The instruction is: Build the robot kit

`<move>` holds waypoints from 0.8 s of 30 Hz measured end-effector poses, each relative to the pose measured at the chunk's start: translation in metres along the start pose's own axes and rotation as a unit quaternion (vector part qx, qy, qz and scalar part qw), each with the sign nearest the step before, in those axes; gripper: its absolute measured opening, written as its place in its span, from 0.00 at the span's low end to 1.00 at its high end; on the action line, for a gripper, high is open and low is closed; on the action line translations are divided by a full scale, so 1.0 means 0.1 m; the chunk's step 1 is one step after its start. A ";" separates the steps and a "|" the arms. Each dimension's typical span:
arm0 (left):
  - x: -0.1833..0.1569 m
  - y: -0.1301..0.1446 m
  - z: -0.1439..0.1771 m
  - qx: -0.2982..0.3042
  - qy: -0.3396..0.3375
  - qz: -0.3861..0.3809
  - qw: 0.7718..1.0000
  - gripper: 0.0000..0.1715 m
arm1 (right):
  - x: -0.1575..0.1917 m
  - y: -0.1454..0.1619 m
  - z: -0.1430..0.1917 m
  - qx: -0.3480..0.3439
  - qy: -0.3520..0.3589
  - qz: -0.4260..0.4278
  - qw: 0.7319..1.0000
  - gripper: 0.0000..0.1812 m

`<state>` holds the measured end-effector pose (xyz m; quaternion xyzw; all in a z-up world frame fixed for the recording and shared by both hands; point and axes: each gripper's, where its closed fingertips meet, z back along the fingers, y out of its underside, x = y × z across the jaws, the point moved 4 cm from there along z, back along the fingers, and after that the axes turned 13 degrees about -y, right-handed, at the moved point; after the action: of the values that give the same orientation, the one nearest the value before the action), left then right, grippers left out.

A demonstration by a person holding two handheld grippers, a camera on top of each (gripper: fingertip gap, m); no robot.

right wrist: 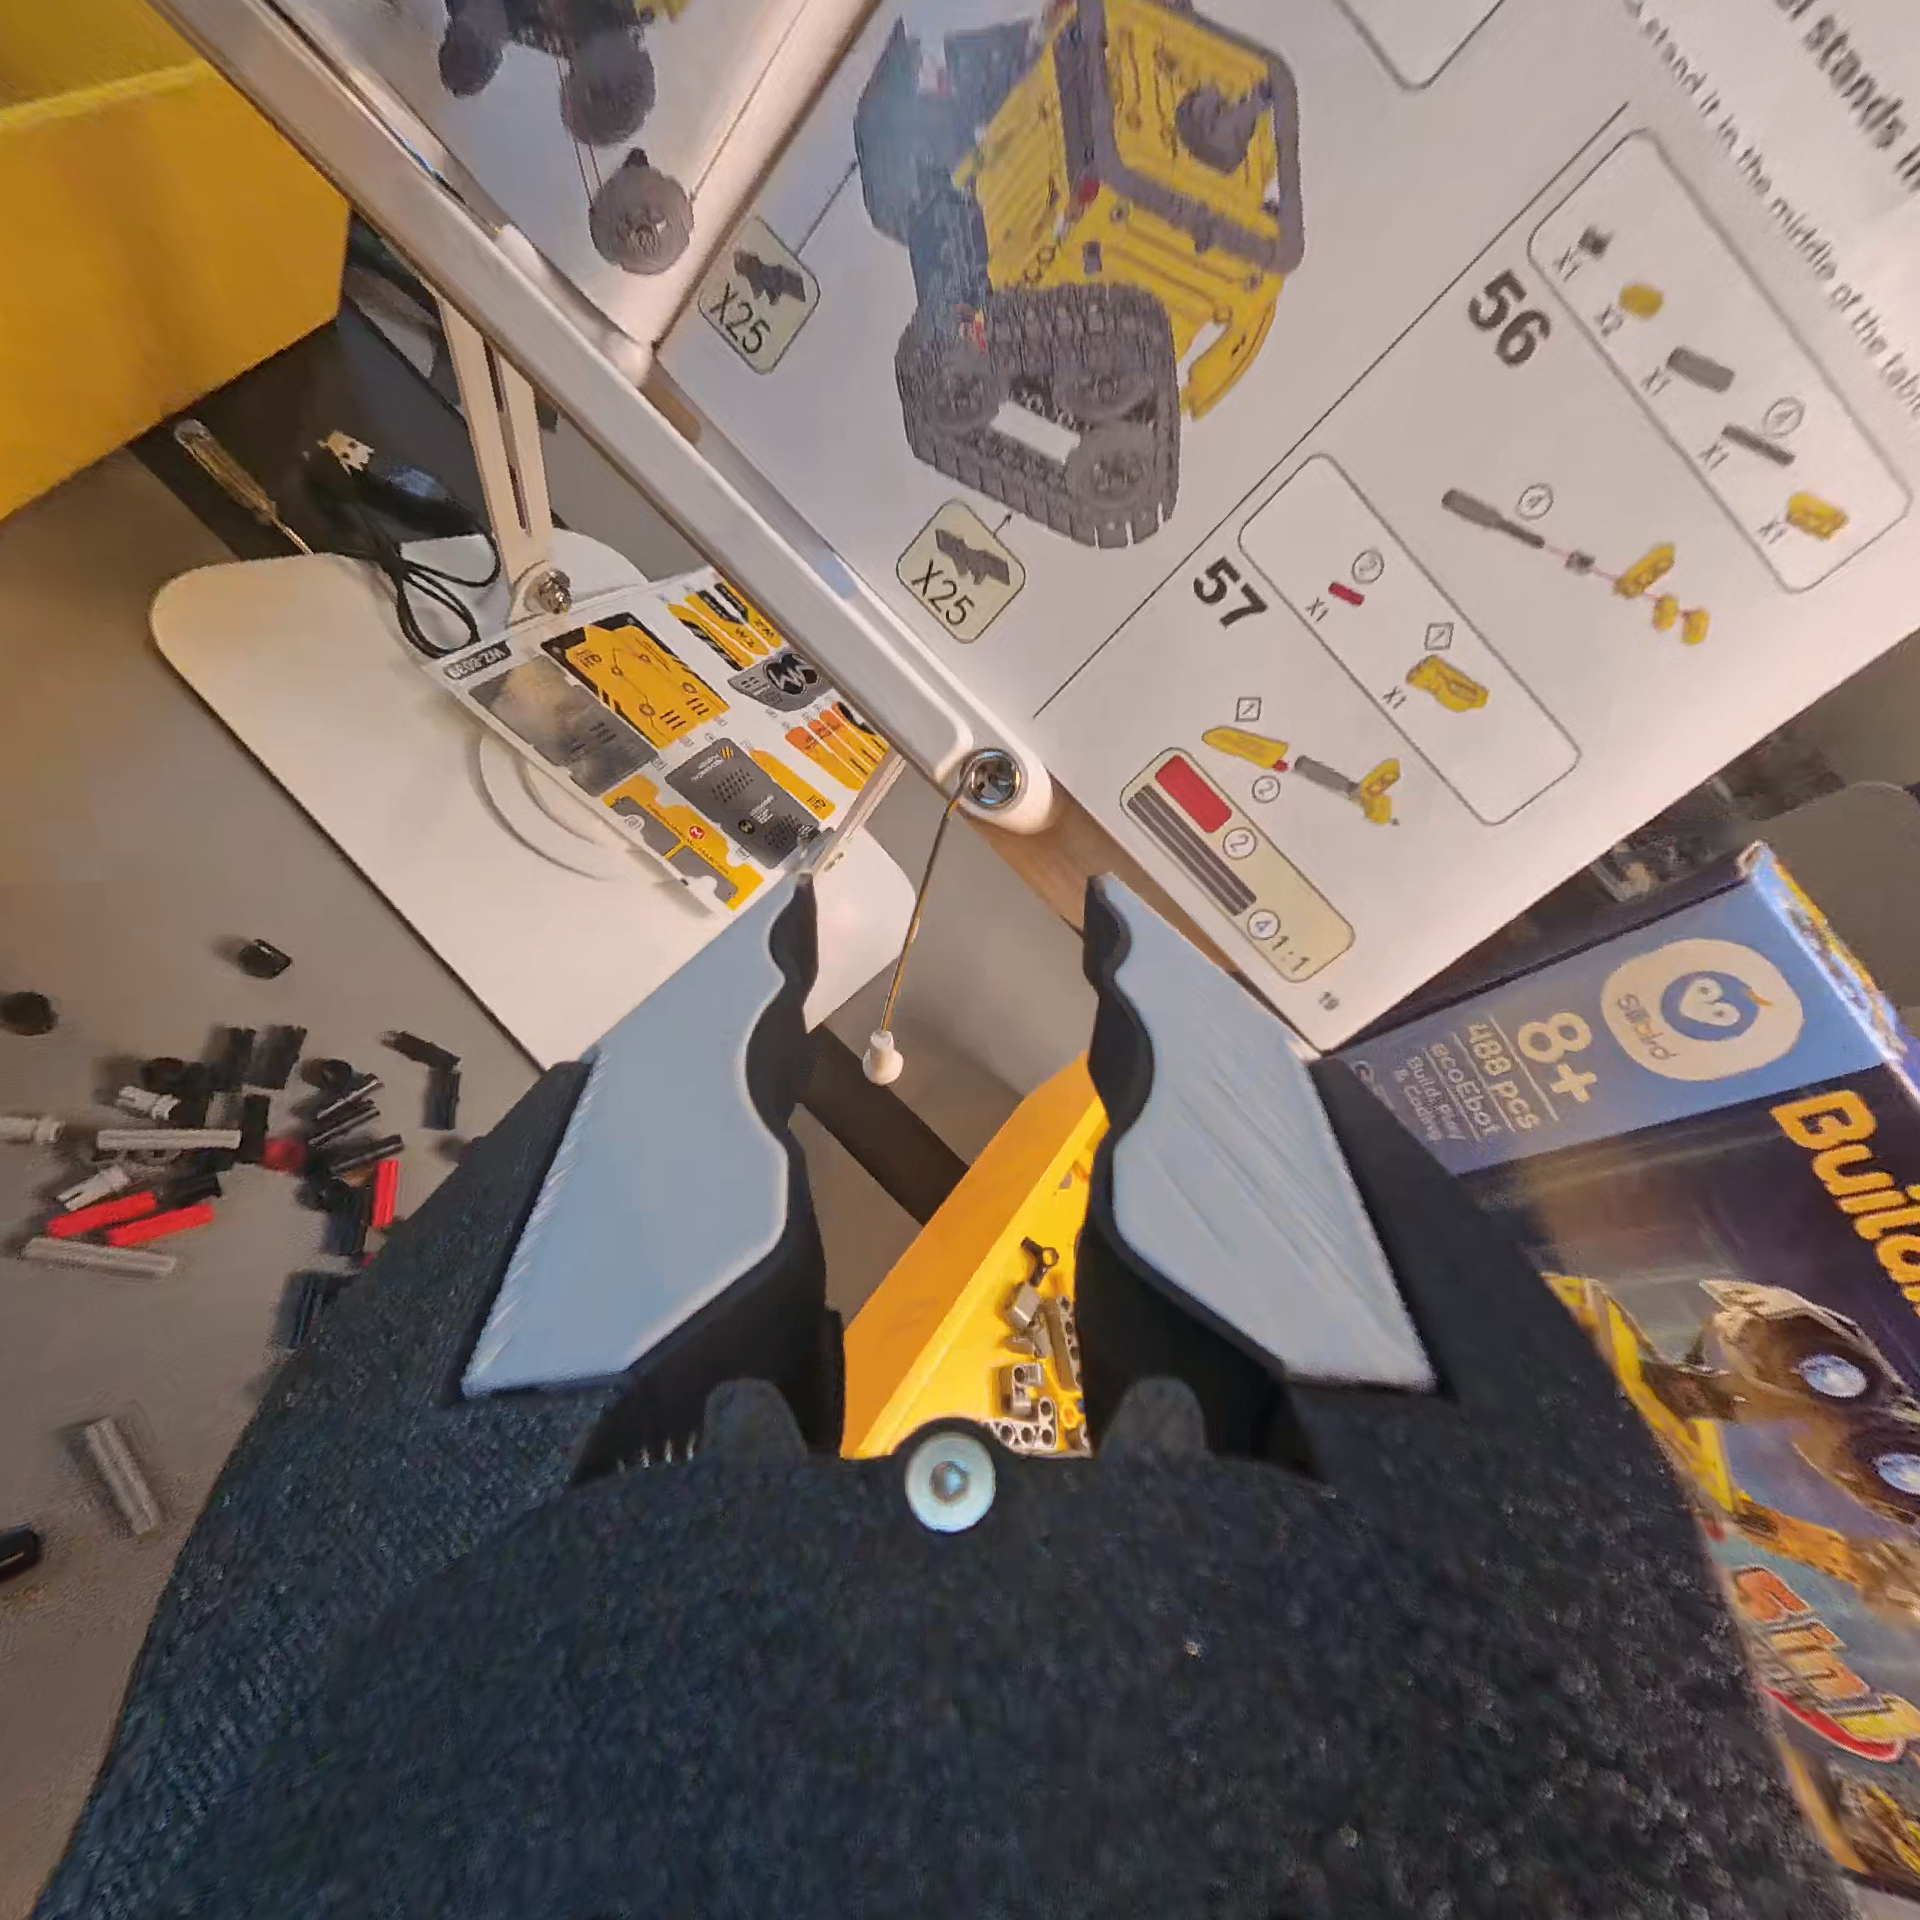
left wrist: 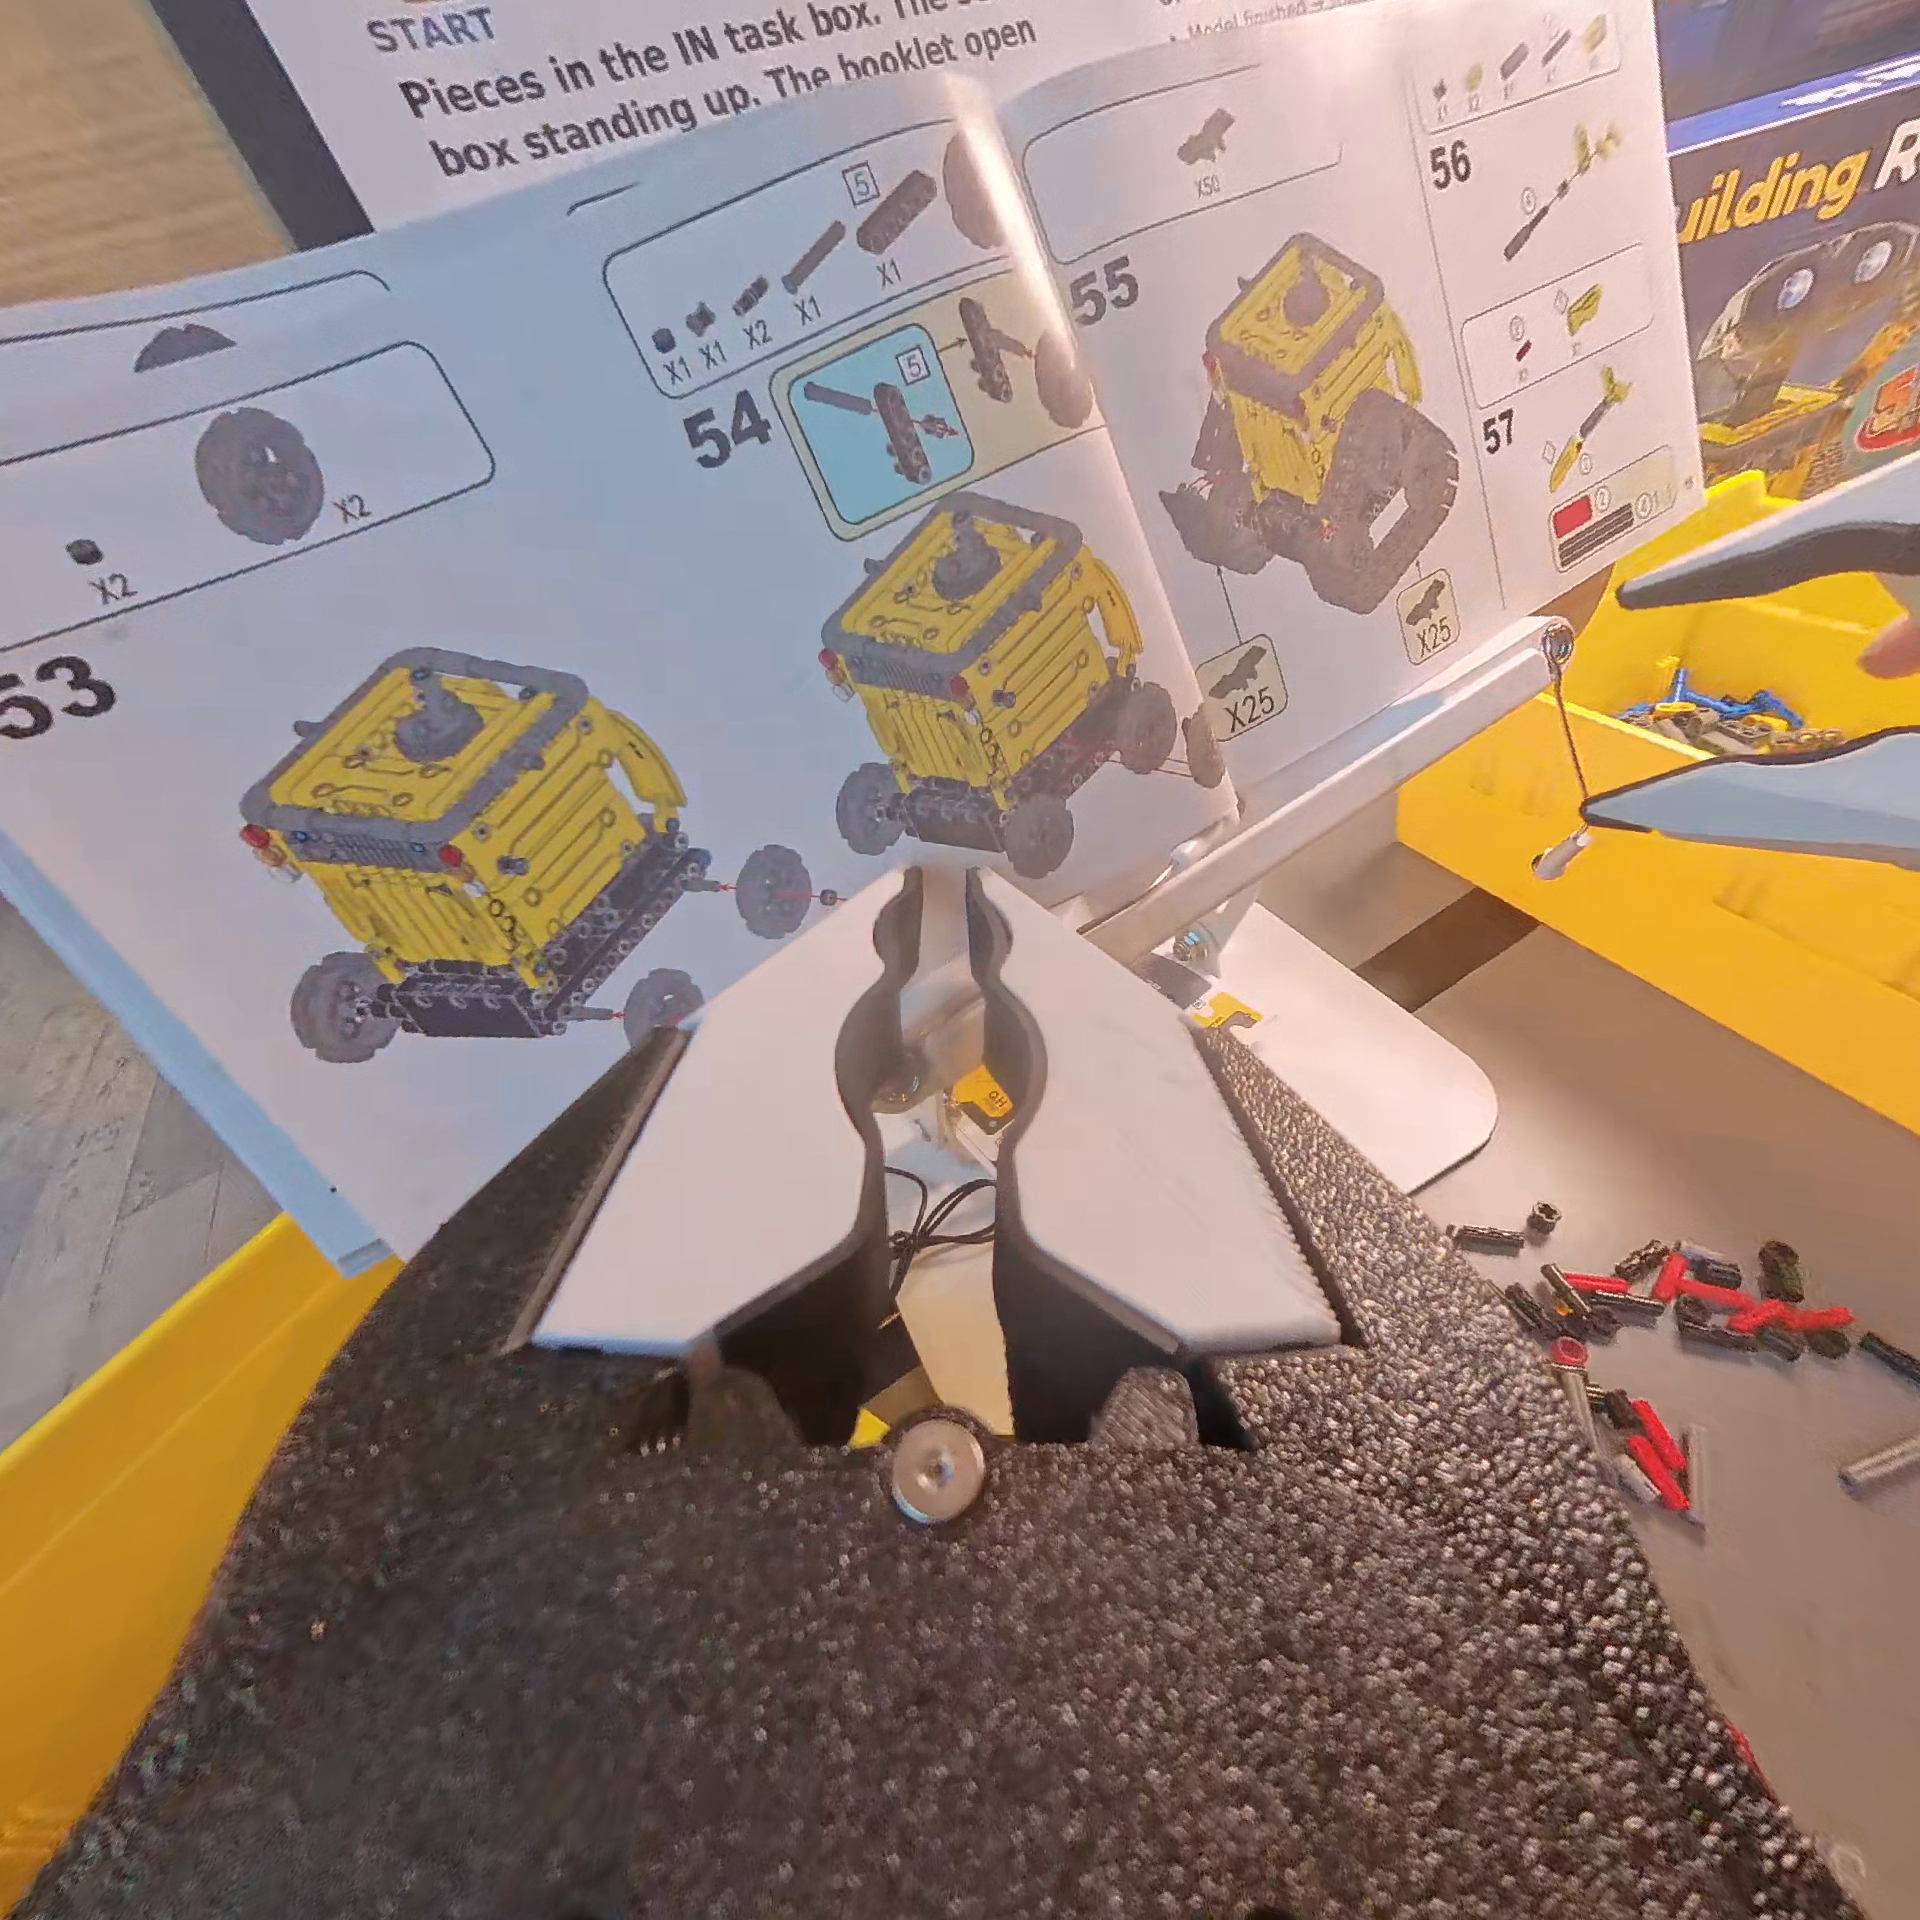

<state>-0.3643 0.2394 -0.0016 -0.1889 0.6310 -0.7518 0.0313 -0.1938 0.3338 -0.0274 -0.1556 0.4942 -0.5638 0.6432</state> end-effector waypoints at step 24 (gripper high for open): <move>-0.18 -0.34 0.21 -0.046 -0.004 -0.008 0.999 0.16 | -0.21 0.15 -0.01 0.030 0.092 0.105 0.990 0.02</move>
<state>-0.3345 0.2321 0.0292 -0.1984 0.6631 -0.7215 0.0192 -0.1835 0.3580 -0.0298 -0.0317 0.5477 -0.5197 0.6549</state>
